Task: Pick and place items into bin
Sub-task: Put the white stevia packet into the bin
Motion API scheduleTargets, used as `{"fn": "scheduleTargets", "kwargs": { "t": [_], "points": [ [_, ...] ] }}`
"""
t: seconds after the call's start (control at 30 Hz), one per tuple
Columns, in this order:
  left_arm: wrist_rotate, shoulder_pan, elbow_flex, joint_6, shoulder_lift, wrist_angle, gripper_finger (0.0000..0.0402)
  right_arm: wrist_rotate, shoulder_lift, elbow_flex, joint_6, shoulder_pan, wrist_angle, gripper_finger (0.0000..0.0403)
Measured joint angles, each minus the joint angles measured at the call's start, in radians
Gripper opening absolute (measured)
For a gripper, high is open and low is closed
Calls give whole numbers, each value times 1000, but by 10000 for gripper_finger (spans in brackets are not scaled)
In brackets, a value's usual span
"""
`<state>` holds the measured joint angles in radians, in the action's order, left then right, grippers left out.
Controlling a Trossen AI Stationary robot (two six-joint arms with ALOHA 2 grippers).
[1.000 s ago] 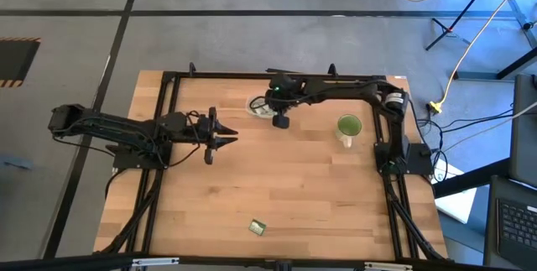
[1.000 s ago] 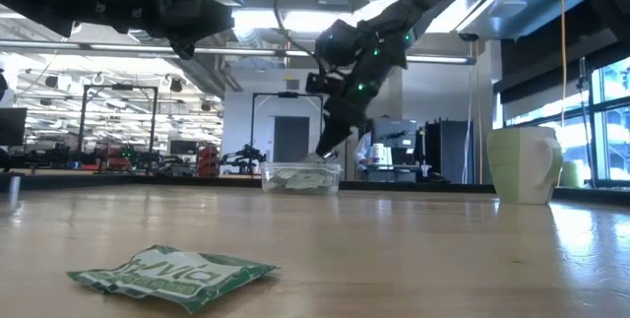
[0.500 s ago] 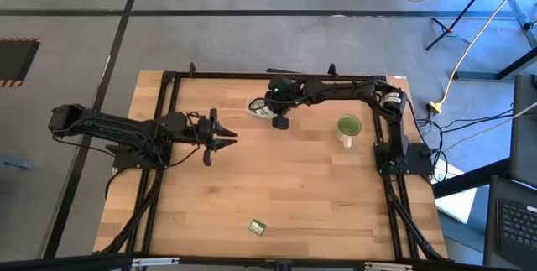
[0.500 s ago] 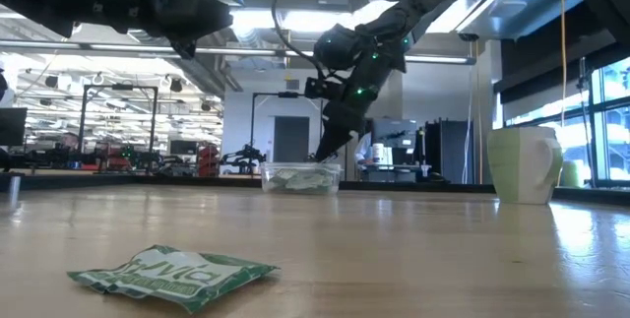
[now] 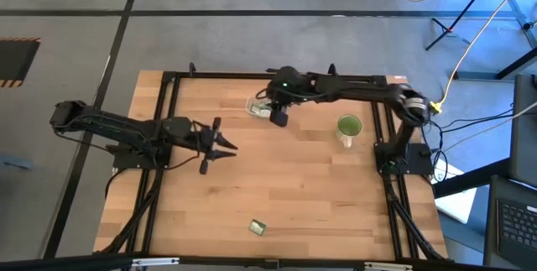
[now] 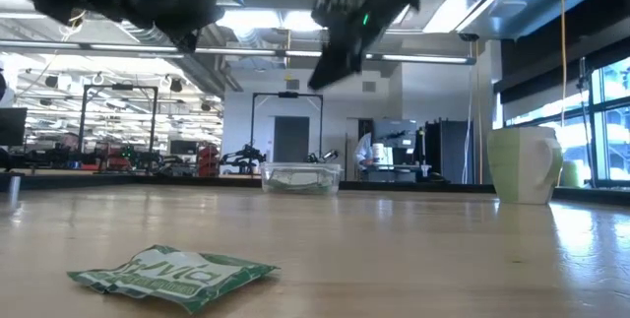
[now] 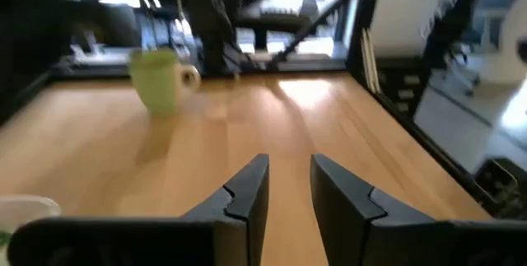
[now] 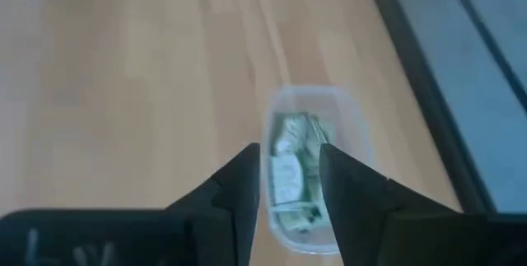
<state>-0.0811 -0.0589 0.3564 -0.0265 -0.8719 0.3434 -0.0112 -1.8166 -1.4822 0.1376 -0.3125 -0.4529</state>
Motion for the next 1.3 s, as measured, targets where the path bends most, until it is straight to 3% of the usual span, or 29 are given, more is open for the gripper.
{"fn": "scheduleTargets", "kwargs": {
  "t": [0.3, 0.6, 0.97, 1.3],
  "points": [
    [60, -147, 222, 73, -214, -236, 86, -2, 250, 14, -55, 122, -48, 129],
    [62, -281, 435, 84, -548, -401, 86, -1, 525, 332, -142, 219, 186, 130],
    [64, -376, 618, 92, -846, -372, 86, 2, 736, 698, -242, 253, 474, 130],
    [55, -458, 660, 89, -1013, -233, 86, 1, 769, 735, -243, 253, 510, 130]
  ]
}}
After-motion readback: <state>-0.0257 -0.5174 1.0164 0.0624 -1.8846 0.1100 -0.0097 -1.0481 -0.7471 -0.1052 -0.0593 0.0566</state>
